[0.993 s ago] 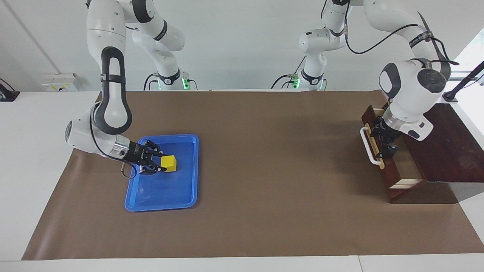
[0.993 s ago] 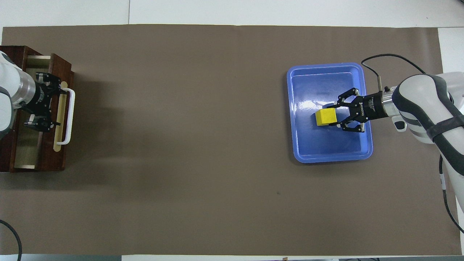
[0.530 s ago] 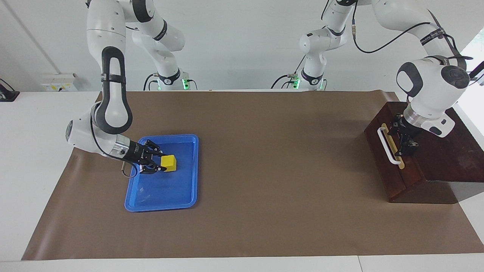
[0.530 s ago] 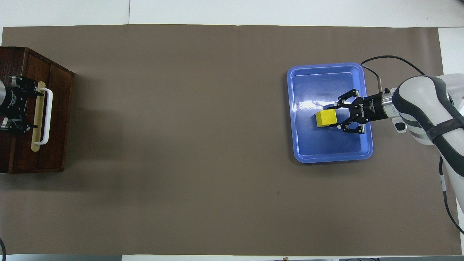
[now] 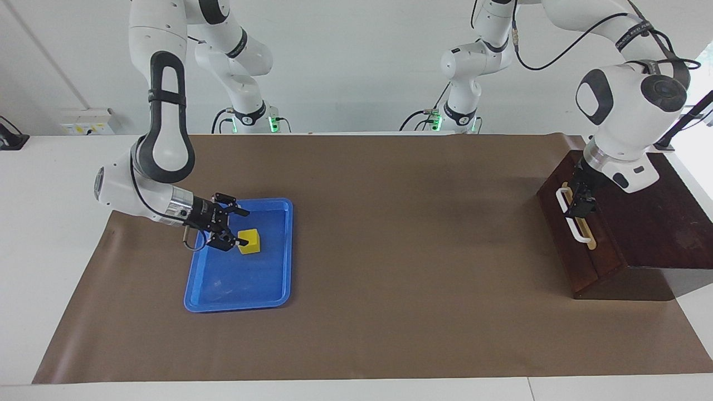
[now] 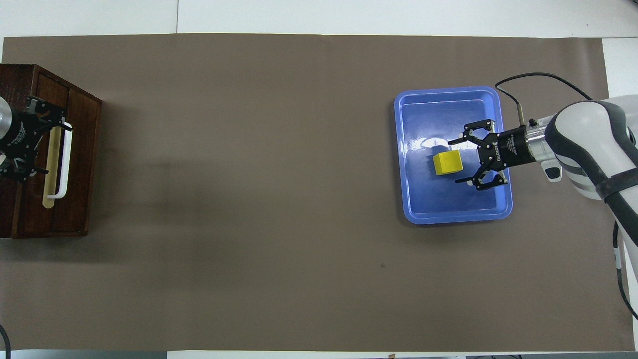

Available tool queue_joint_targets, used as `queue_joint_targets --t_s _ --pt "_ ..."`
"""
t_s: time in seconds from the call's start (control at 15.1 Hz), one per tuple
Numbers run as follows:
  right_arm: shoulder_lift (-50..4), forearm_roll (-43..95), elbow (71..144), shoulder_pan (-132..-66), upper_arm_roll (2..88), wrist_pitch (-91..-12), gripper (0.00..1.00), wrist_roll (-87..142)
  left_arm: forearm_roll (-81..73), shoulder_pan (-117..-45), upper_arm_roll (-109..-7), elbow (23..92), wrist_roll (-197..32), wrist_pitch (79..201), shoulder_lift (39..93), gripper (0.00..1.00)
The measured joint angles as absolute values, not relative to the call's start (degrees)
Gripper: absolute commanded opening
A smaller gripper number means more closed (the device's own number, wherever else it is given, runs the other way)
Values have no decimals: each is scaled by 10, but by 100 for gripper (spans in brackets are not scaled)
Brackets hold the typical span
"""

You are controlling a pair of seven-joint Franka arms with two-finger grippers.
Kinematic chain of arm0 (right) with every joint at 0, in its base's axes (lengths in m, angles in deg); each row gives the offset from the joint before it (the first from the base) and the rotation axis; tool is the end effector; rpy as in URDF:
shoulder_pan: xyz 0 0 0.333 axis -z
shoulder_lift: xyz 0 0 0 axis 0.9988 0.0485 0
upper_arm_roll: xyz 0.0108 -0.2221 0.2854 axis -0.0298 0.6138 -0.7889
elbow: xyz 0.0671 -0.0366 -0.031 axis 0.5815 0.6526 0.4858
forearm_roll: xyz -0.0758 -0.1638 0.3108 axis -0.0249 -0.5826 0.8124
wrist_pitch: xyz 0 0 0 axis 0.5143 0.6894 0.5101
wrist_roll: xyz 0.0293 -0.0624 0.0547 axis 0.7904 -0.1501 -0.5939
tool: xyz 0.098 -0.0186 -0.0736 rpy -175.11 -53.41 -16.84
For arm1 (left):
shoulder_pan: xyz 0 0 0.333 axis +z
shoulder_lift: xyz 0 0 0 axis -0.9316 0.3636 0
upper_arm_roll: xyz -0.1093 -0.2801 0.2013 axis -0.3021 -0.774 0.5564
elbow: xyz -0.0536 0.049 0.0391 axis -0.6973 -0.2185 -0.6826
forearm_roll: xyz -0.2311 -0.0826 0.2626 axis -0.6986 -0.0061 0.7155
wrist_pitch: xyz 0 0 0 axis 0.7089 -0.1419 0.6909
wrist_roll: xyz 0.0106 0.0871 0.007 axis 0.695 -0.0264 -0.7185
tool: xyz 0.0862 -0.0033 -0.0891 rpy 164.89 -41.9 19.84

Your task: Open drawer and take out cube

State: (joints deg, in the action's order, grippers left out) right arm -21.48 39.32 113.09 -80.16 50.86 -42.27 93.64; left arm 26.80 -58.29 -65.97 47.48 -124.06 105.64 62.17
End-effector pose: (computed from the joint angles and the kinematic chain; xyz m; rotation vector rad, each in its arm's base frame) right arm 0.5777 0.0051 0.3958 -1.8865 1.7112 0.7623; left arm 0.5627 0.0116 0.5442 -2.7094 -1.4116 -0.0199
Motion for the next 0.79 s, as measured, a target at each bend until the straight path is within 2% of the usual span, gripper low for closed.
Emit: queue_joint_targets --t_s 0.26,0.46,0.79 --pt "-297 335 1129 -842 508 -396 100 977 243 -606 -662 472 -1048 988 569 100" --pt "-330 265 1104 -846 506 -342 100 974 234 -612 -662 472 -906 936 540 100" --pt "-381 140 1070 -880 501 -303 100 844 233 -634 -661 470 -809 928 548 100"
